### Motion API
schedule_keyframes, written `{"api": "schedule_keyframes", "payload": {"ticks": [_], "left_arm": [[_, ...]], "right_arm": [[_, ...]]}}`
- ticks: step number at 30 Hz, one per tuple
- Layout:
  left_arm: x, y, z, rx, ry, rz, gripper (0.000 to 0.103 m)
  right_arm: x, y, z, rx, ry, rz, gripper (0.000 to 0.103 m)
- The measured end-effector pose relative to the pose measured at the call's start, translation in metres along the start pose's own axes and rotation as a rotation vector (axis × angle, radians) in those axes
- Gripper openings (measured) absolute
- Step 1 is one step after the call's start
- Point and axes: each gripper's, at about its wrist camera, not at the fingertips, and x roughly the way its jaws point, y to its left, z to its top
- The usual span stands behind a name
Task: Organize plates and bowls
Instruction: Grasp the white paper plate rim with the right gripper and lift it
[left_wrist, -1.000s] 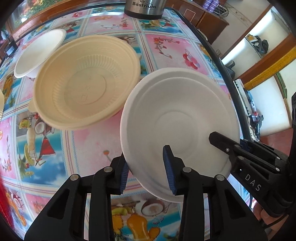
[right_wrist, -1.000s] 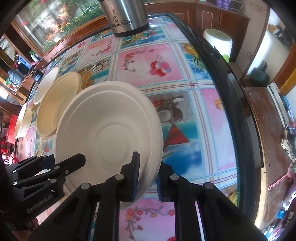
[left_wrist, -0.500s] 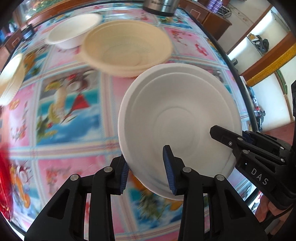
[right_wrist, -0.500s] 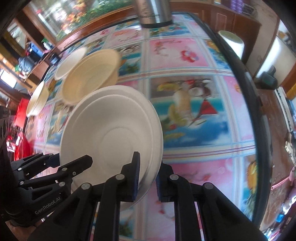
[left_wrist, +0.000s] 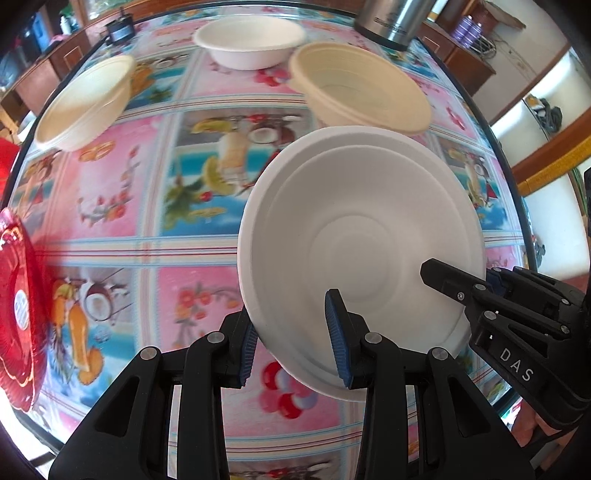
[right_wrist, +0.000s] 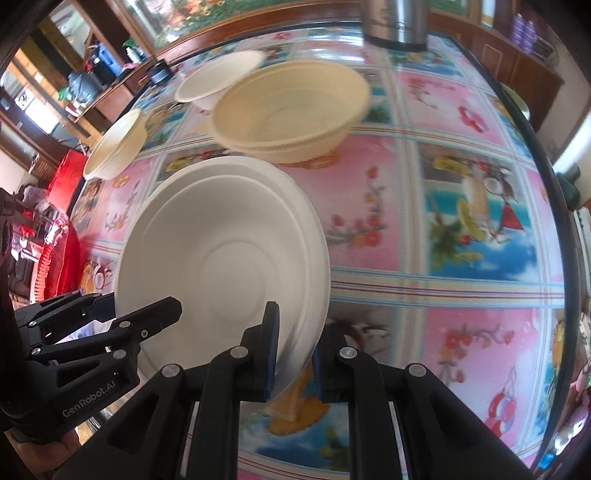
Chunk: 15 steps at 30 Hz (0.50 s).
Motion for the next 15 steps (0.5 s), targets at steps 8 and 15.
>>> {"api": "schedule_keyframes", "payload": {"ticks": [8, 15], "left_arm": [[-0.011, 0.020, -0.001, -0.026, -0.020, 0.020, 0.034], [-0.021, 0.037, -0.004, -0.051, -0.043, 0.026, 0.035]], "right_arm": [[0.004, 0.027, 0.004, -0.049, 0.003, 0.011, 0.015], [0.004, 0.044, 0.008, -0.078, -0.003, 0.015, 0.015]]}}
